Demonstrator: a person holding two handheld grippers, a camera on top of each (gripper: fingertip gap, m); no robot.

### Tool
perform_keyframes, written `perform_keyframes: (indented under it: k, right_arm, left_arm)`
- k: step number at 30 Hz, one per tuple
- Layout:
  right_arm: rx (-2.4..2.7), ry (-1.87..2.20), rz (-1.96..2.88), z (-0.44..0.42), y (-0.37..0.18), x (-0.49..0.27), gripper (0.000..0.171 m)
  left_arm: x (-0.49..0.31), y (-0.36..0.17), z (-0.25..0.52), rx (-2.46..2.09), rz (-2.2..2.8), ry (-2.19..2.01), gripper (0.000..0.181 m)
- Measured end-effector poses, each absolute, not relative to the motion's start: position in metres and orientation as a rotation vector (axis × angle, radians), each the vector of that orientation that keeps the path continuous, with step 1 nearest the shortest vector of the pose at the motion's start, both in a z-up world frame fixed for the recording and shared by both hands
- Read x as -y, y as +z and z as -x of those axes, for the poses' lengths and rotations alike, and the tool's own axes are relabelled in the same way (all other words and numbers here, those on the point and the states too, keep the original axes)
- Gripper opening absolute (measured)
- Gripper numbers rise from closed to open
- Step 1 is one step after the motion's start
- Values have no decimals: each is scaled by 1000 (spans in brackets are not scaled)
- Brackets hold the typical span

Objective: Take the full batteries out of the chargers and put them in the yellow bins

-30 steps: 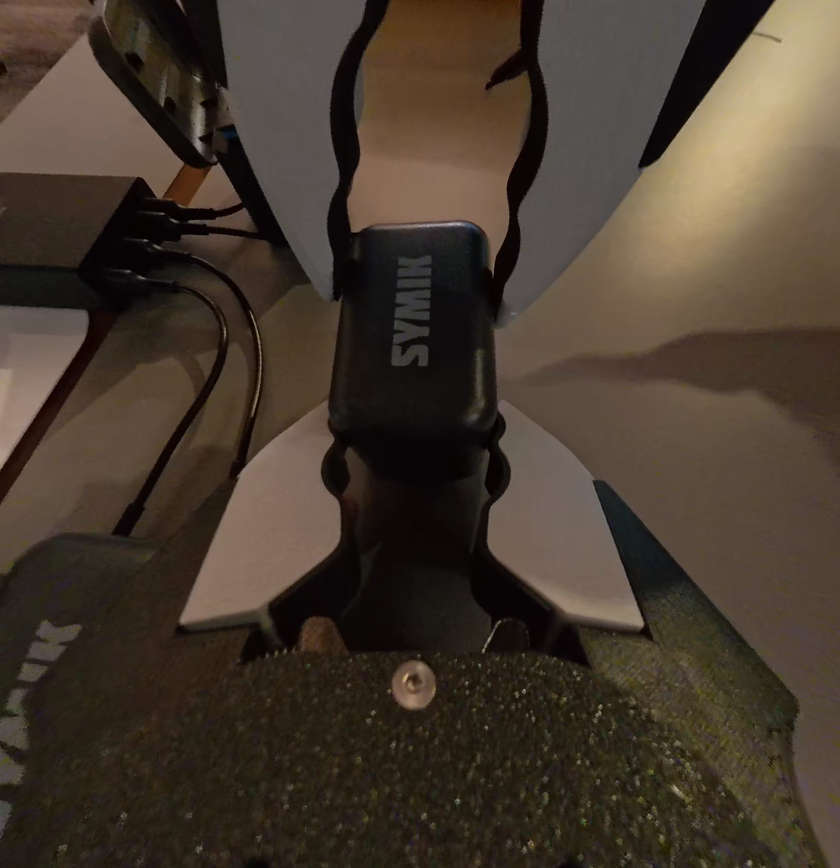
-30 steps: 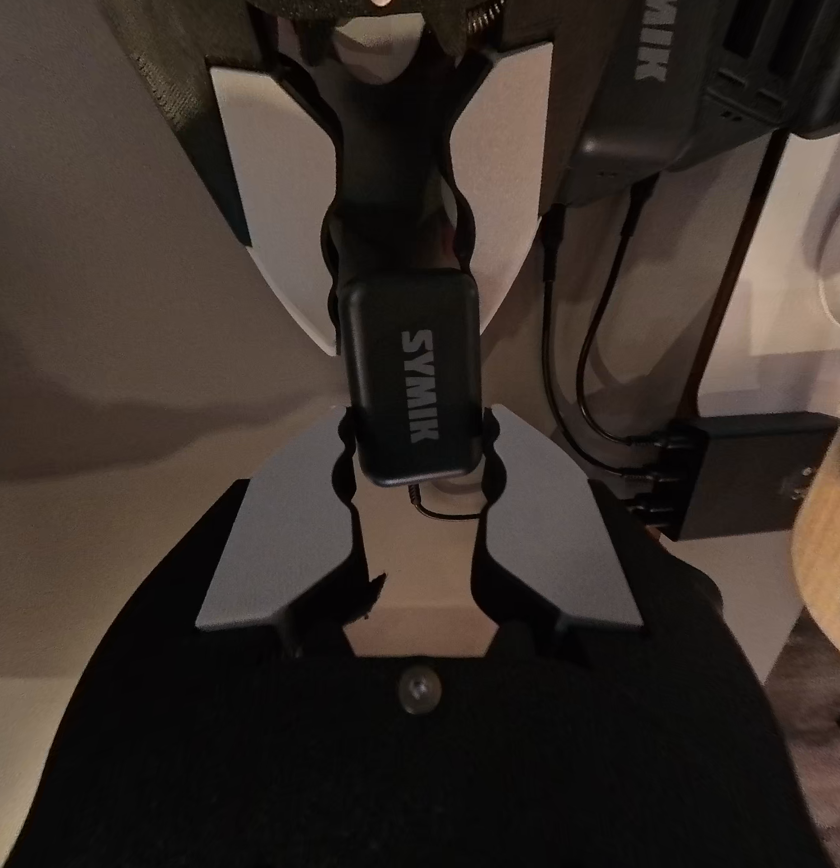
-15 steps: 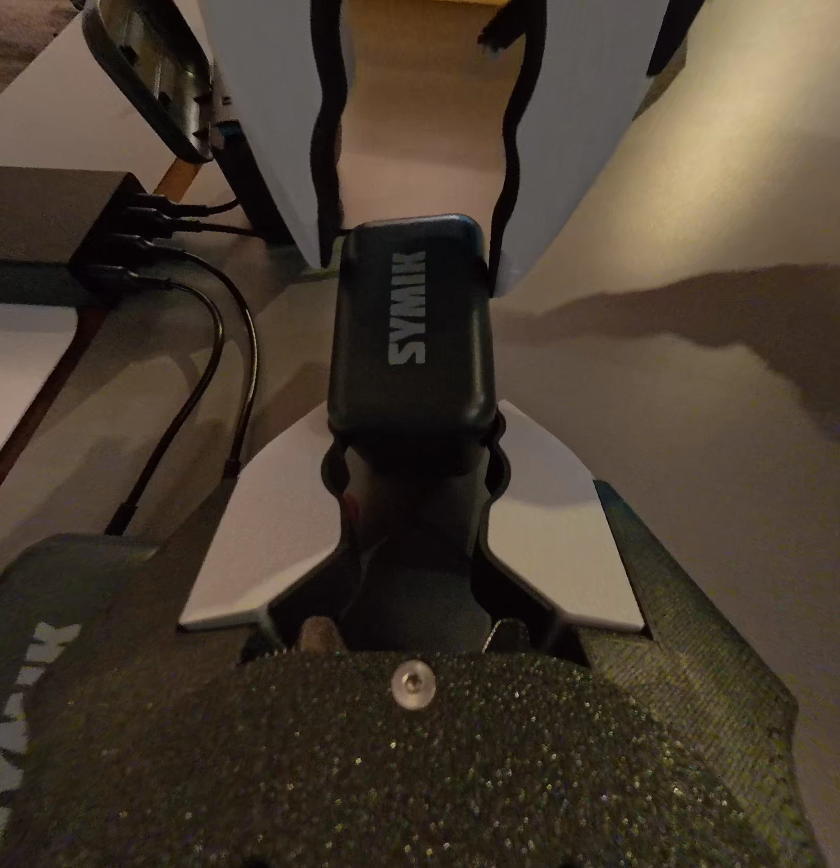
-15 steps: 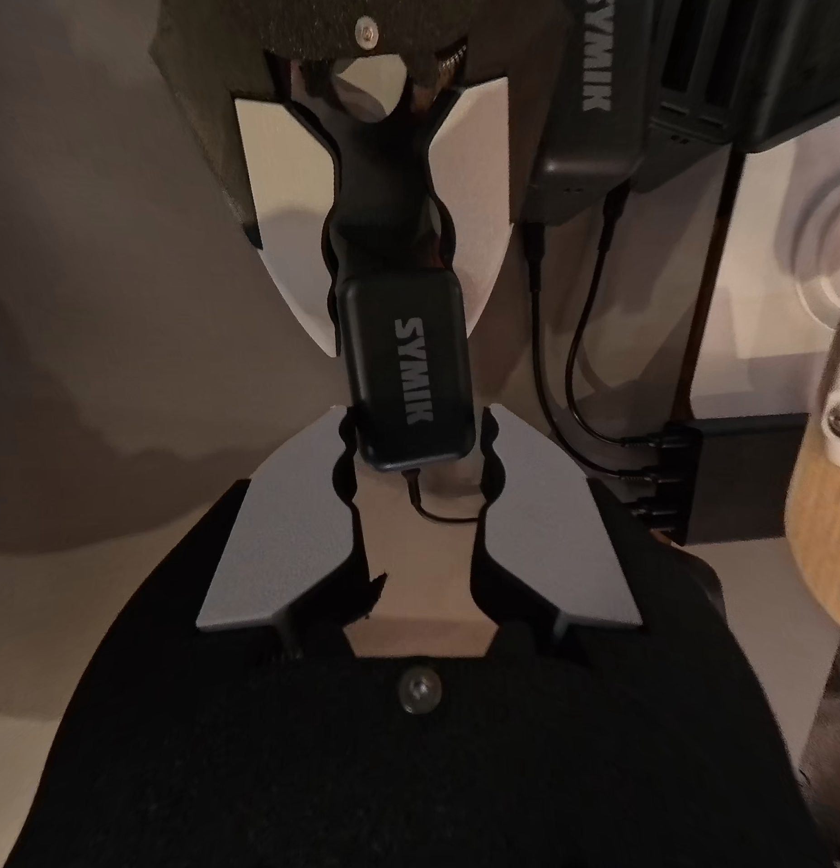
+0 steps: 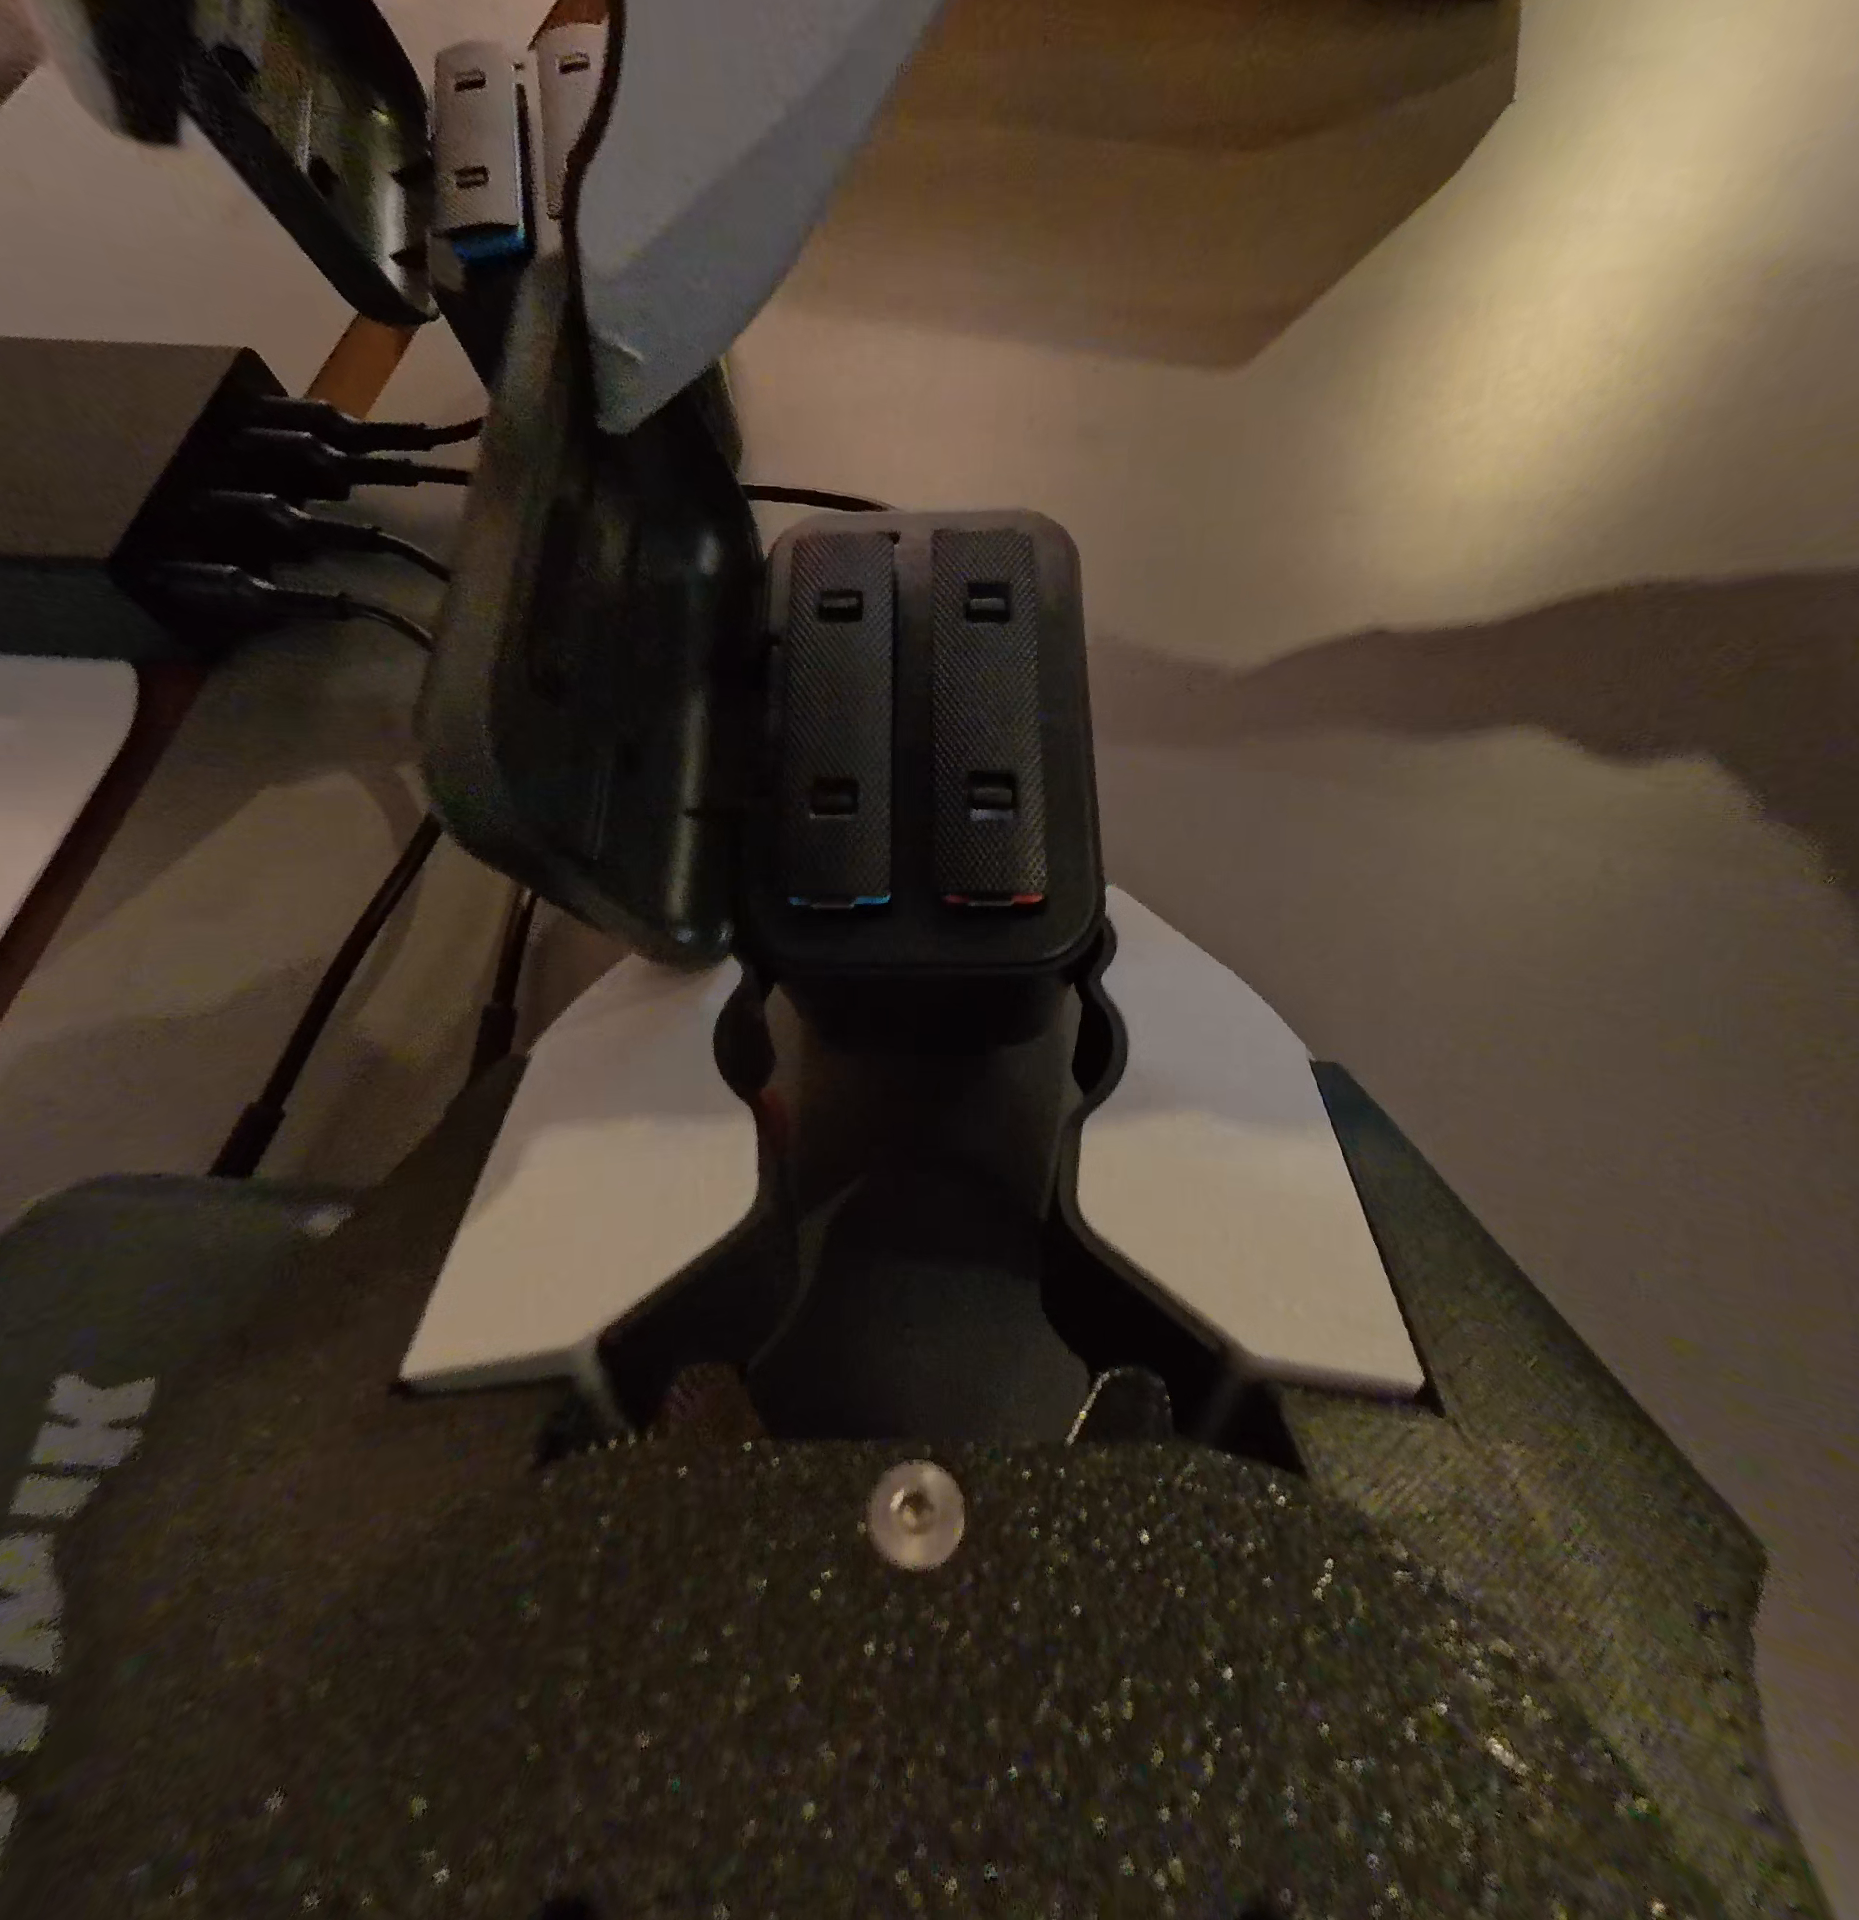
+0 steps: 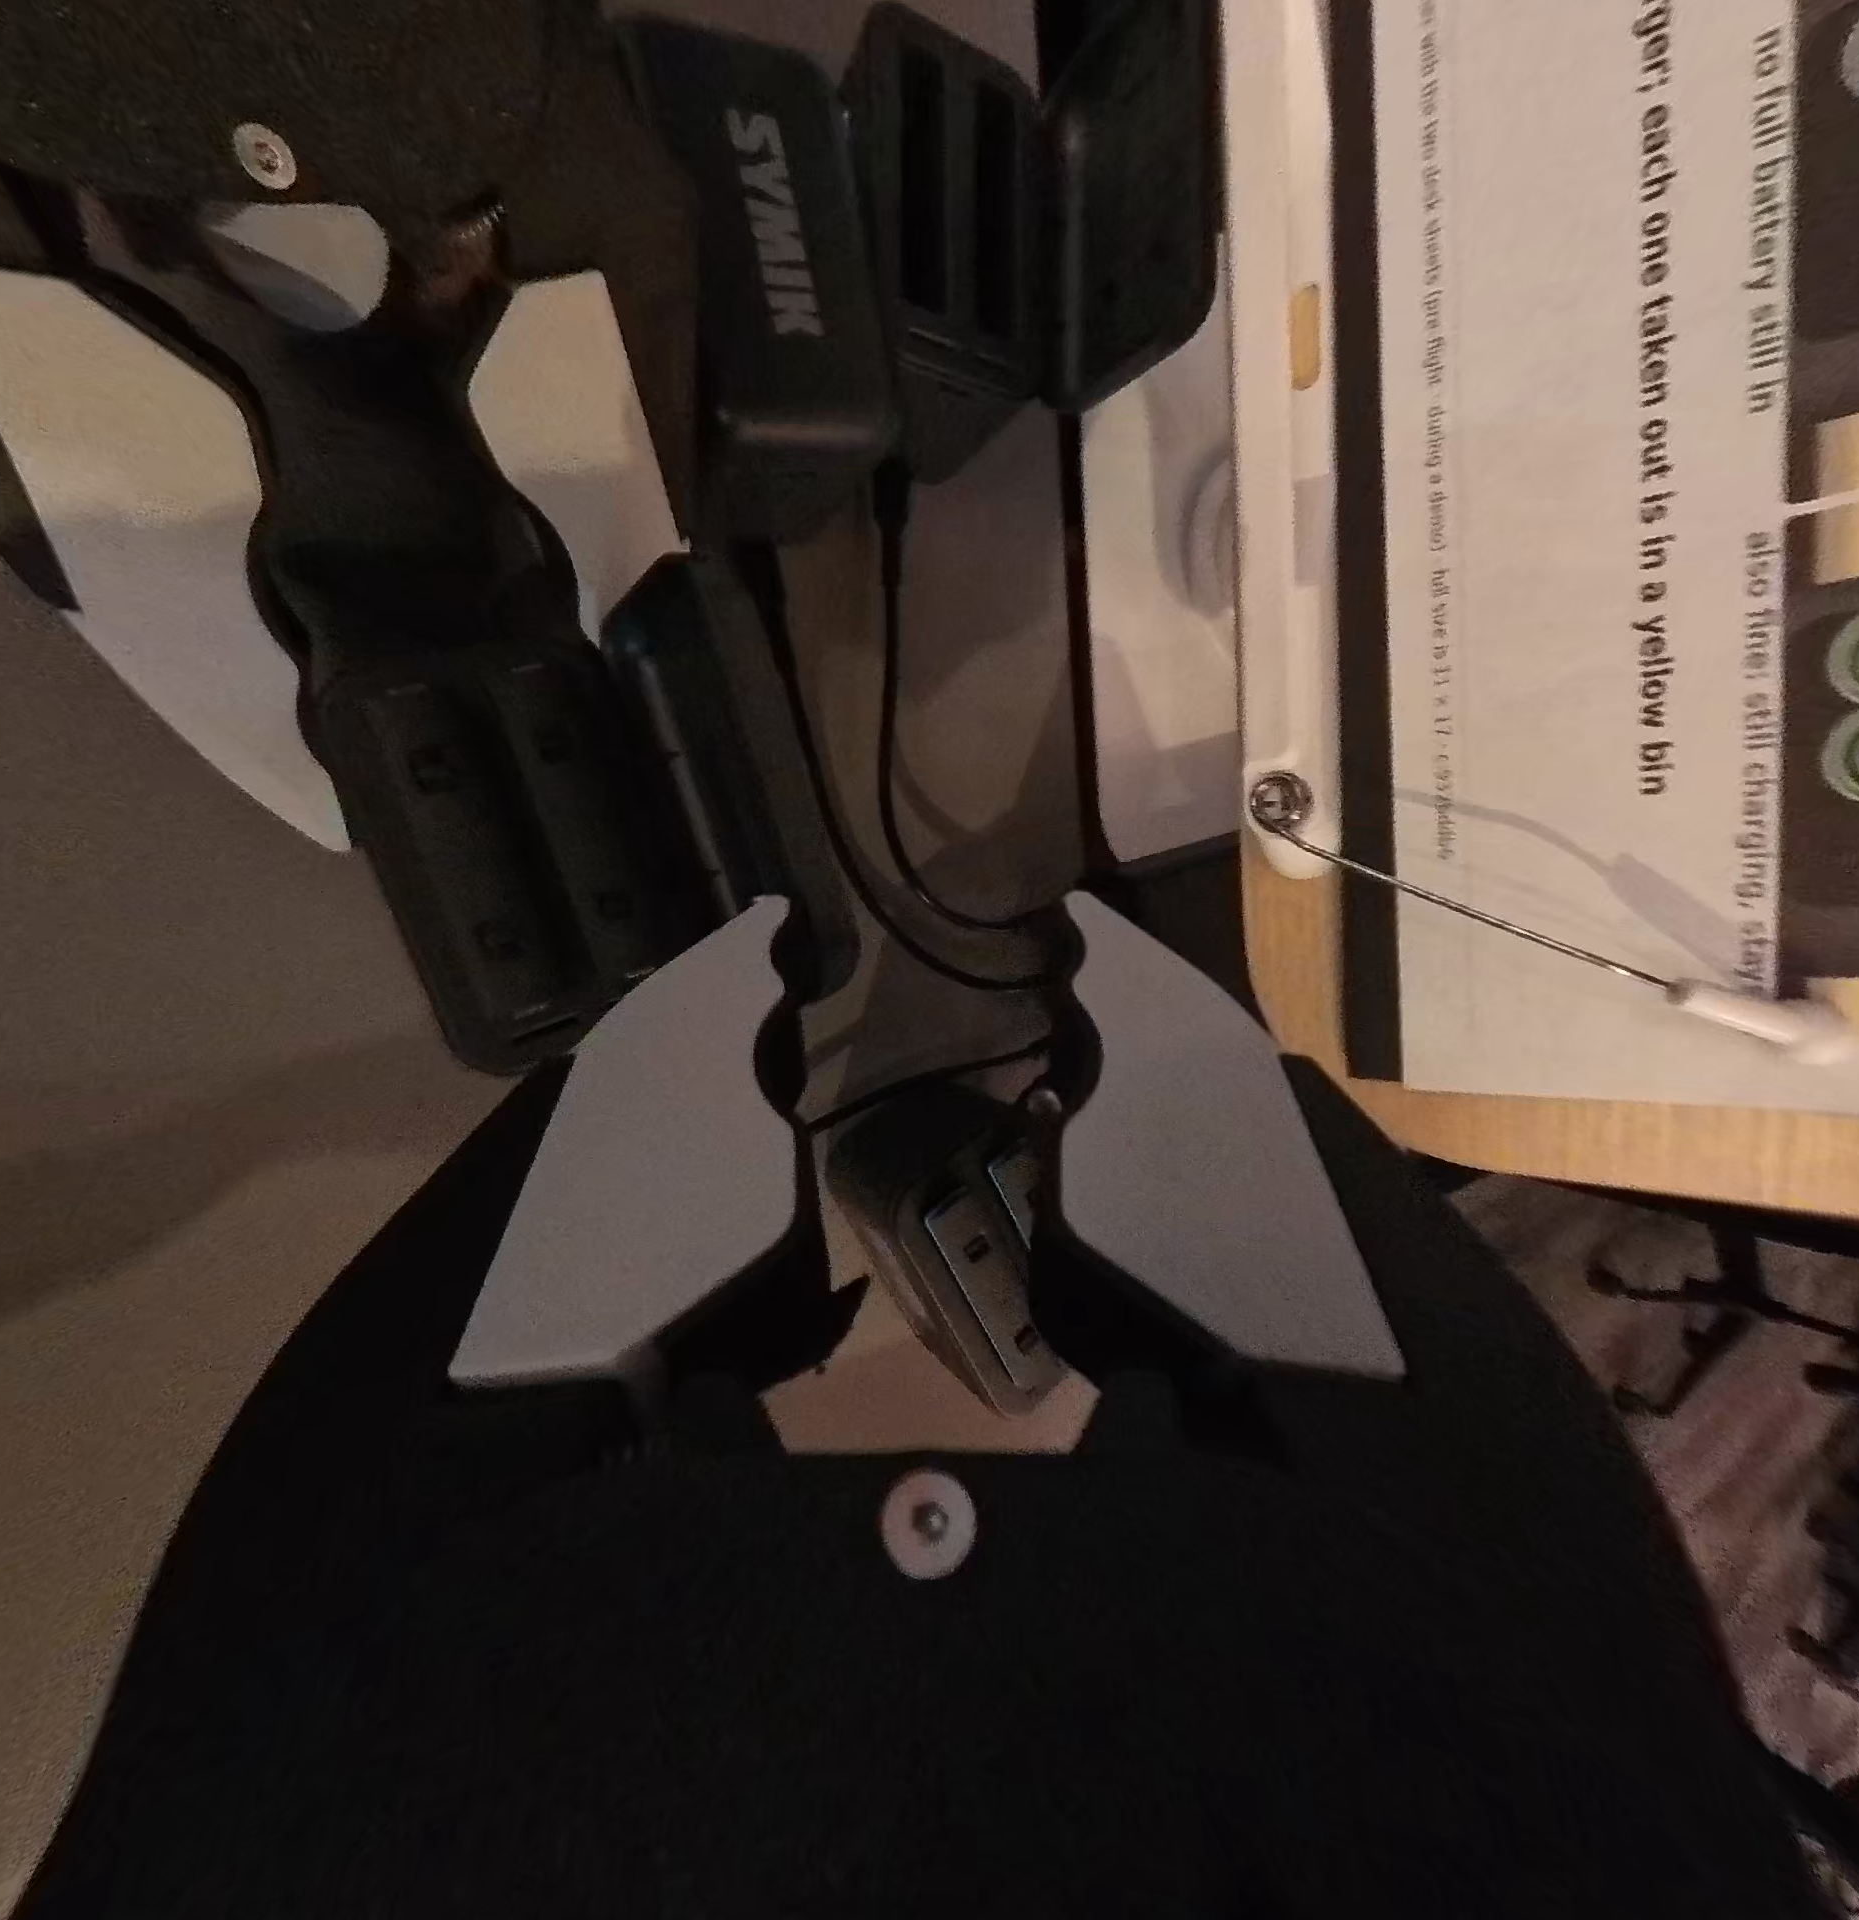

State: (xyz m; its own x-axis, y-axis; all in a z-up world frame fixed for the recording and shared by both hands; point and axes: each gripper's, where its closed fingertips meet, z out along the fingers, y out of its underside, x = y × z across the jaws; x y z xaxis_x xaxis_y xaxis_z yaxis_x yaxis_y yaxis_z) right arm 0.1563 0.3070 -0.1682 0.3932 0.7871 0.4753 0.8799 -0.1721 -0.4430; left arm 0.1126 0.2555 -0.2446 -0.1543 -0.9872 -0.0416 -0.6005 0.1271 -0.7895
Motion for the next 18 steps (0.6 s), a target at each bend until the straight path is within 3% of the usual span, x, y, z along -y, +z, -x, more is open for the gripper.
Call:
perform_keyframes:
  k: [12,18]
  right_arm:
    - [1403,-185,1951,-162,-143,-265,31]
    - [1536,-143,1932,-145,-158,-240,27]
  left_arm:
    - [-255,-246,-108,-1855,1491,-819,57]
    - [-256,-246,-107,-1849,1489,-812,57]
